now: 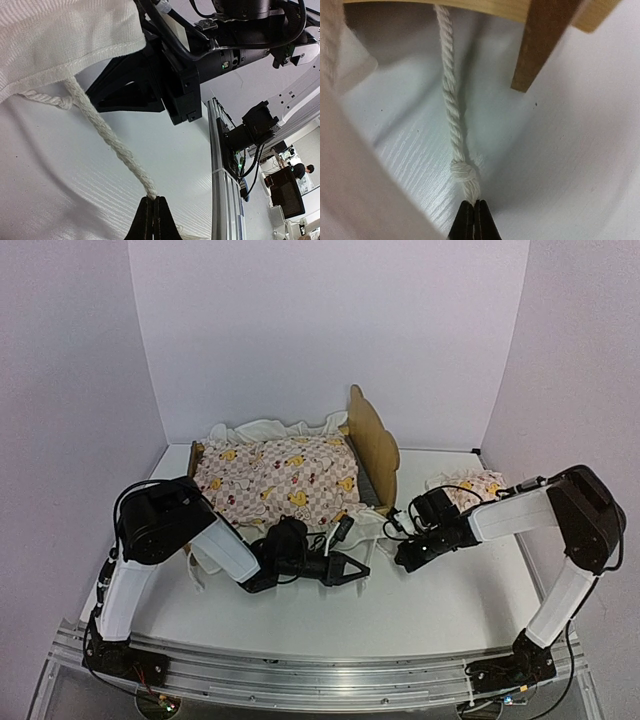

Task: Set up the pet bed

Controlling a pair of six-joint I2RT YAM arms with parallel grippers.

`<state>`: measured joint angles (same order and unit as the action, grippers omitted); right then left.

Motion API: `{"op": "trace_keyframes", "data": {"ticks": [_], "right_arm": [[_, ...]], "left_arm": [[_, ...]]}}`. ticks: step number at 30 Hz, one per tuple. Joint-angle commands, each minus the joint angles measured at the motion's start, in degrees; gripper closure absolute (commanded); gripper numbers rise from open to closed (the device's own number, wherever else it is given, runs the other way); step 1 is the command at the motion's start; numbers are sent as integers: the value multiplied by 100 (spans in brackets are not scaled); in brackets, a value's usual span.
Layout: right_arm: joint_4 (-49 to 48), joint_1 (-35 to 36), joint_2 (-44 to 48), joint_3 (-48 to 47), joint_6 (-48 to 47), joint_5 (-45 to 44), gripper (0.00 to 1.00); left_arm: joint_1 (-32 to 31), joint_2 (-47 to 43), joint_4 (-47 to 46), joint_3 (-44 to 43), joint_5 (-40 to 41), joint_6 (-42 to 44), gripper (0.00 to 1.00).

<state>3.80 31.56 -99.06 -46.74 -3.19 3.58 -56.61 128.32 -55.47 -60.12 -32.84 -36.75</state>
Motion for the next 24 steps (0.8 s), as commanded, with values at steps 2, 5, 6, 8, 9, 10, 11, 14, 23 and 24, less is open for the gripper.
{"op": "trace_keyframes", "data": {"ticks": [2,5,6,8,9,10,11,14,23,24], "right_arm": [[1320,171,971,474,655,287,100],[2061,401,1645,594,873,394,100],[2251,471,1862,602,937,483,100],[2522,585,2223,584,1049,685,100],[2635,597,2346,563,1121,855,100],[2737,601,2427,532,1174,1013,100],[2838,607,2484,490,1199,1136,100],[3114,608,2413,284,1130,1543,100],[3316,628,2073,-266,830,2724,100],[3319,640,2042,-323,853,2854,100]], "left_arm": [[141,-377,-34,-50,-195,467,100],[254,-376,55,-205,-323,766,100],[290,-365,119,-267,-356,861,100],[325,-349,212,-347,-422,1008,100],[332,-339,223,-378,-454,1083,100],[335,-334,214,-403,-476,1141,100],[335,-327,176,-418,-502,1179,100],[332,-310,-1,-505,-666,1218,100],[89,-257,505,-578,-1051,1556,100],[55,-246,583,-561,-983,1608,100]]}}
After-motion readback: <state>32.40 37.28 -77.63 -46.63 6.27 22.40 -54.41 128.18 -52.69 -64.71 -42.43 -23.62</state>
